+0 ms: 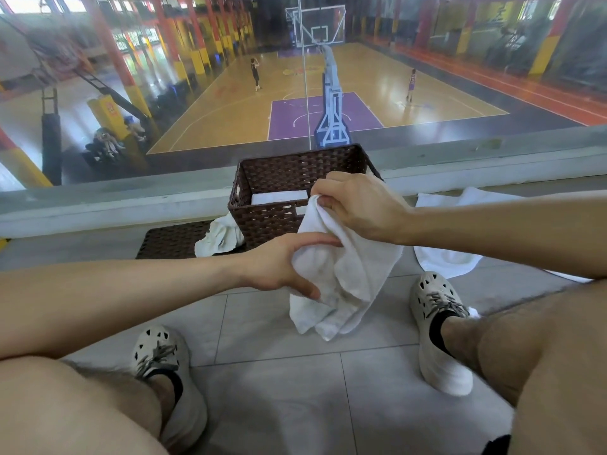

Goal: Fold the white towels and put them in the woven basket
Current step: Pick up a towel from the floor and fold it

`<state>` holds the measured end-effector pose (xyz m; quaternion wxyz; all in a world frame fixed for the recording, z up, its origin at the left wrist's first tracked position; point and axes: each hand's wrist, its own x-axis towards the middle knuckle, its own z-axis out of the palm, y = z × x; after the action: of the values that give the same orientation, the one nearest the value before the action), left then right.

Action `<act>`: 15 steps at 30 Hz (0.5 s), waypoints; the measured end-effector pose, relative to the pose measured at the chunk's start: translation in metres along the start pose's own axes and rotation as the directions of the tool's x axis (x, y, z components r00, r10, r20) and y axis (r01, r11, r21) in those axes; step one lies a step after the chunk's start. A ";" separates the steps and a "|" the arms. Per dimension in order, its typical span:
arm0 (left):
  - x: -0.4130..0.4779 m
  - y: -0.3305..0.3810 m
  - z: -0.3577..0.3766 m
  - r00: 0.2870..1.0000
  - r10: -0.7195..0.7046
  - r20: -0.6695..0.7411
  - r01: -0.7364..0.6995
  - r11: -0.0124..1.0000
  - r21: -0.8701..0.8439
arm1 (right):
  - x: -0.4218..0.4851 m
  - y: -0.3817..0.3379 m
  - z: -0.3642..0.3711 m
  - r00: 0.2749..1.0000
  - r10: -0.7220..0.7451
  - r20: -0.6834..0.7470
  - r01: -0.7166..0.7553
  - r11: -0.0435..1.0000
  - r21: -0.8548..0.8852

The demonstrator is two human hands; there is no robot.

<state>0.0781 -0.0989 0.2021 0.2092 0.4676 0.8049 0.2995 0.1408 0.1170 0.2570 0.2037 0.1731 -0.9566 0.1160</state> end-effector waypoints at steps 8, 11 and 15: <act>0.001 0.013 0.001 0.956 0.052 -0.290 -0.012 0.990 0.137 | 0.001 0.000 -0.007 0.999 0.020 -0.039 -0.017 0.998 0.053; 0.006 0.006 -0.006 0.941 -0.011 -0.339 0.055 0.991 0.121 | 0.000 0.005 -0.006 0.997 0.065 -0.045 -0.060 0.993 0.106; 0.009 -0.003 -0.007 0.987 -0.017 -0.157 0.030 0.997 0.078 | -0.002 0.004 -0.003 0.995 0.092 -0.030 -0.086 0.985 0.151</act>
<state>0.0680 -0.0944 0.2046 0.1300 0.4411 0.8356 0.3004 0.1424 0.1221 0.2579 0.2023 0.1429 -0.9481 0.1995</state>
